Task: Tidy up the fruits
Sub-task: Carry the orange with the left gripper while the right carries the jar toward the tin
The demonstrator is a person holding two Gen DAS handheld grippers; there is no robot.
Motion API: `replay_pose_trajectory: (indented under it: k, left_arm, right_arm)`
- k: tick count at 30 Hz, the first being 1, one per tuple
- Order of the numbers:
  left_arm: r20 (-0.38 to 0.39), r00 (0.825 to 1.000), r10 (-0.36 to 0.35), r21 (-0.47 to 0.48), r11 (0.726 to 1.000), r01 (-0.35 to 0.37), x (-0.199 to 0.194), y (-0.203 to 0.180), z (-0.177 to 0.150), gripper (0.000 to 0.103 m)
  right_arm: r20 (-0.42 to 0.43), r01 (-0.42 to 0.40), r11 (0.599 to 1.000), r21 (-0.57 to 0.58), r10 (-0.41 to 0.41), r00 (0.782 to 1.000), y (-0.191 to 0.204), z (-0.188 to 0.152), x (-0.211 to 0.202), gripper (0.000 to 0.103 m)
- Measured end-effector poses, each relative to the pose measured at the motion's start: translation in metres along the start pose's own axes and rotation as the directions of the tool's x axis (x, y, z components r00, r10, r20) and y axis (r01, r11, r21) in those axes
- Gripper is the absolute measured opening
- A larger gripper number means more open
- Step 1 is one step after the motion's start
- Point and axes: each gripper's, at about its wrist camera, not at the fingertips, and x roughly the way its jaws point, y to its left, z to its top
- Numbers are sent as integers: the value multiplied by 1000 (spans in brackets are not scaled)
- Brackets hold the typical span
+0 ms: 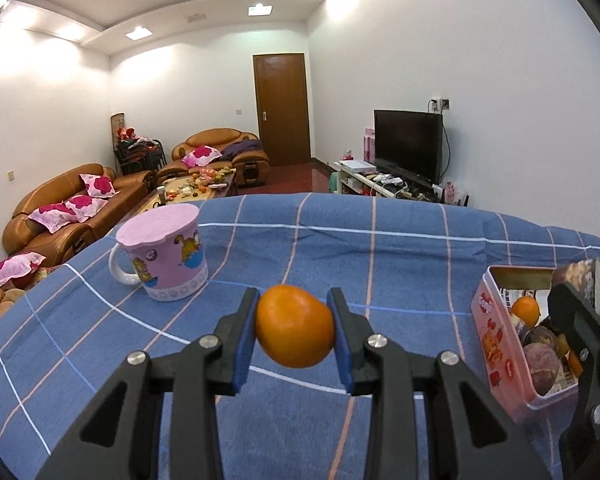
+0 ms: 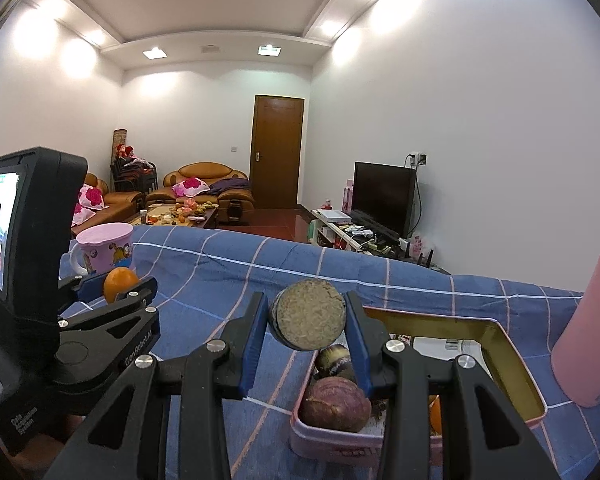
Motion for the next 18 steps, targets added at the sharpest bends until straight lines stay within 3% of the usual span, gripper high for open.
replay_pose_trajectory:
  k: [18]
  left_arm:
    - [38, 999, -27, -9, 1000, 27, -24, -8, -10, 36]
  right_arm:
    - [1, 15, 1000, -17, -15, 1000, -11, -7, -16, 40]
